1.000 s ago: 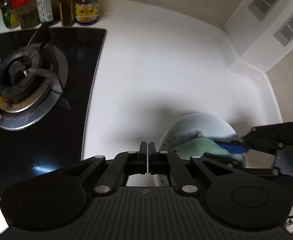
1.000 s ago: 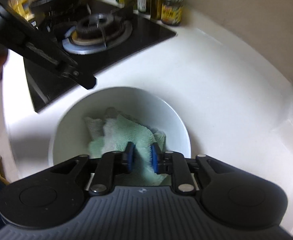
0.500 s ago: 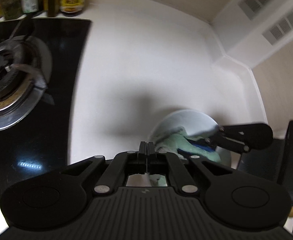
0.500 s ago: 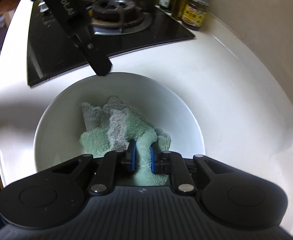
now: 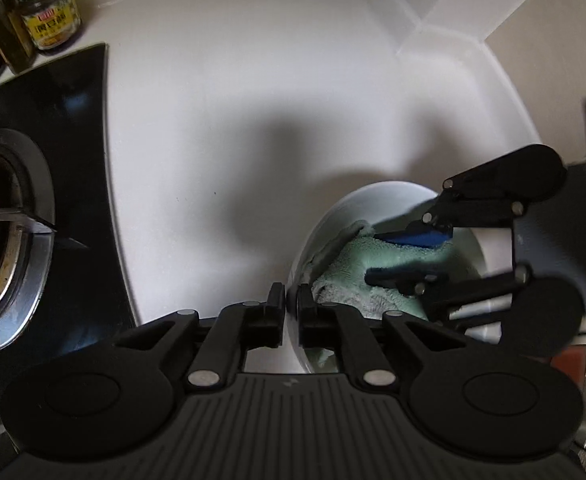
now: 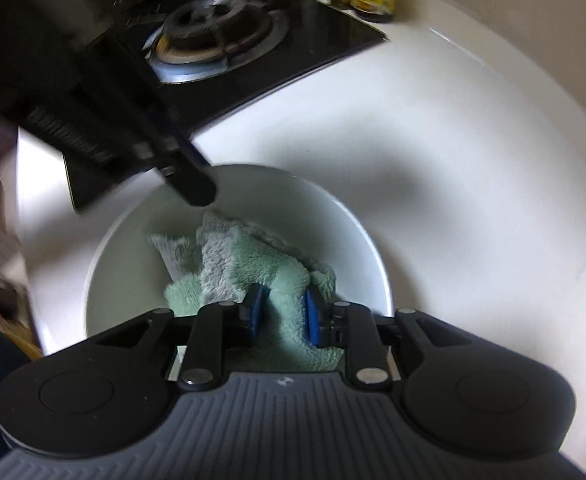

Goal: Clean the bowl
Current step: 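Wipe the bowl bottom with the towel in the right gripper while the left gripper steadies the rim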

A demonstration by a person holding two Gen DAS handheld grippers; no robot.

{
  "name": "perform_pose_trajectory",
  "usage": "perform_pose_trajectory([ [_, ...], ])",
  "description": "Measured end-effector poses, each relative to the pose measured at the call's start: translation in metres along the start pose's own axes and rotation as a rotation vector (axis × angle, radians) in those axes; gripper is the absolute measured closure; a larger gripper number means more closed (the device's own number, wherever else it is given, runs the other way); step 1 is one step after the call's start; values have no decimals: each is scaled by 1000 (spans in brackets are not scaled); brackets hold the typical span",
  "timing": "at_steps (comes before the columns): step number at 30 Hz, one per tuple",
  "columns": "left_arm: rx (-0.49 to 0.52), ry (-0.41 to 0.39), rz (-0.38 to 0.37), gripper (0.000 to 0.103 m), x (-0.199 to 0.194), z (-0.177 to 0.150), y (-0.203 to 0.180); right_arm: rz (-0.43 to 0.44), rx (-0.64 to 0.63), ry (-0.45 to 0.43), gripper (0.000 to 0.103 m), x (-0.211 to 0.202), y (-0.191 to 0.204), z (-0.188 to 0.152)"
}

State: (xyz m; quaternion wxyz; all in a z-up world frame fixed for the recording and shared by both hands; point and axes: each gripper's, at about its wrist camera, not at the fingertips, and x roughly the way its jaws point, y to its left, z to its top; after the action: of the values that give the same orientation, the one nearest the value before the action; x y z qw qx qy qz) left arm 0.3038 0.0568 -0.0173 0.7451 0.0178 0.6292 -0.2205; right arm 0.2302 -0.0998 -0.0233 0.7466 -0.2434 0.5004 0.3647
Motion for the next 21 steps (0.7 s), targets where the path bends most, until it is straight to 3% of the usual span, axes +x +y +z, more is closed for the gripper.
perform_pose_trajectory([
  [3,-43,-3,14,97,13,-2,0,-51,-114,-14,92,2,23,-5],
  [5,-63,-22,28,95,15,-4,-2,-18,-136,-3,93,0,26,-6],
  [10,-97,-50,41,86,16,-5,-3,187,-219,50,93,-11,37,-9],
  [13,-93,-62,47,84,15,-6,-3,384,-166,1,94,-45,26,-13],
  [15,-115,-62,34,85,14,-5,1,385,-129,-44,94,-63,20,-17],
  [16,-124,-61,27,85,14,-5,3,349,-114,-66,94,-72,17,-19],
  [17,-133,-60,19,87,13,-5,6,207,-111,-87,94,-77,15,-21],
  [19,-143,-57,9,88,13,-6,9,45,-88,-100,94,-68,13,-21],
  [20,-143,-56,8,88,12,-7,9,-21,-78,-107,94,-62,12,-20],
  [21,-141,-56,9,88,12,-8,8,-33,-75,-112,93,-54,15,-19],
])
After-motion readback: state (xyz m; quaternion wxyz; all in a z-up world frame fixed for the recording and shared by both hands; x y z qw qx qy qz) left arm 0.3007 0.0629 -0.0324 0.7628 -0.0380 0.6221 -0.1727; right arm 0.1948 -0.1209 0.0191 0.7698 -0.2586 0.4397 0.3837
